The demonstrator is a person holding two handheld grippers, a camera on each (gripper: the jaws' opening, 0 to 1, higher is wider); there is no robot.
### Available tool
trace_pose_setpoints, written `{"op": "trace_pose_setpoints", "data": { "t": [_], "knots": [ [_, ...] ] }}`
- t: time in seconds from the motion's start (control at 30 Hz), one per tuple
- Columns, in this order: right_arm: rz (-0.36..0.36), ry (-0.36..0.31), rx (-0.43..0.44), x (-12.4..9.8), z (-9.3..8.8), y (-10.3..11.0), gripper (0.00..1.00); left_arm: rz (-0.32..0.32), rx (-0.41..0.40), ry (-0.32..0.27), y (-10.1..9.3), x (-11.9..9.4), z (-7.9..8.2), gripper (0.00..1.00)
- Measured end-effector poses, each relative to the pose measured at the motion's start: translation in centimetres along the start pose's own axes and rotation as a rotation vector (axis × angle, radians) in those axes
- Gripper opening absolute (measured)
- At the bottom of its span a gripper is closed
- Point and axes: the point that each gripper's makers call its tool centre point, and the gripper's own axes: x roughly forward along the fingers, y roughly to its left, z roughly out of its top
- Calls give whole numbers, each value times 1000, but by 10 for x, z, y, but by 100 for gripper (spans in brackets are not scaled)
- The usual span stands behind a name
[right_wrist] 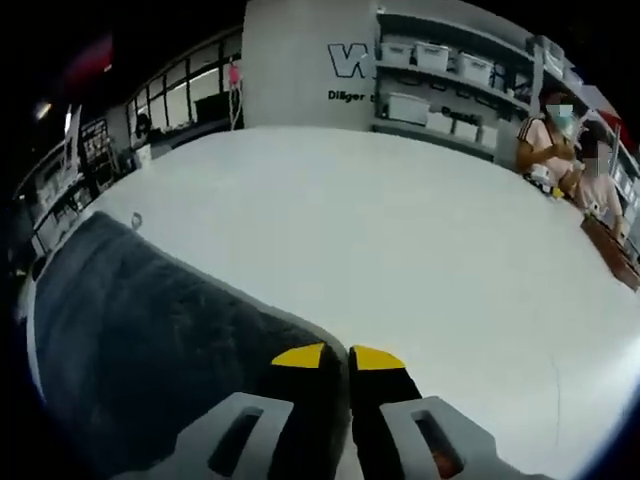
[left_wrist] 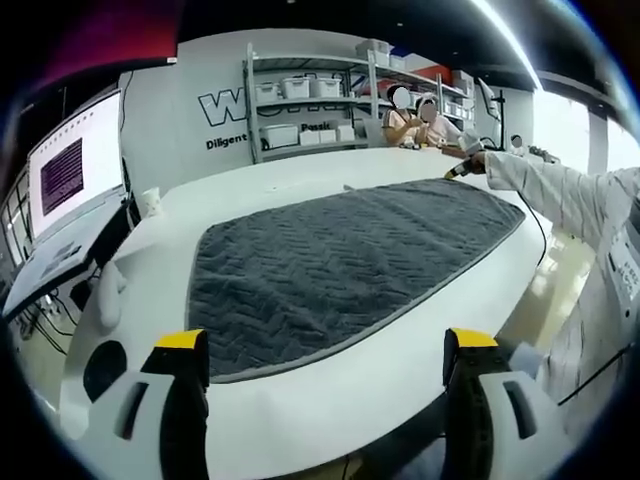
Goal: Open the folded towel by lifting each exposed corner and separating the folded layers until the towel lies flat within the target outline without major curled edges
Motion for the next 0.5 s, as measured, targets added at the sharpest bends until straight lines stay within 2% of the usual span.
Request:
{"op": "trace_pose_setpoints", "data": {
  "t": [0.2,0.37,0.5],
  "knots": [
    [-7,-13,-44,4,4,-5,0,1,-3,3,-1,1,-3,96],
    [-44,-9,-166,2,2,1,0,0,-6,3,-2,3,-4,96],
    [-71,0,-219,2,3,1,0,0,-11,12,-3,6,-8,96]
  ]
}}
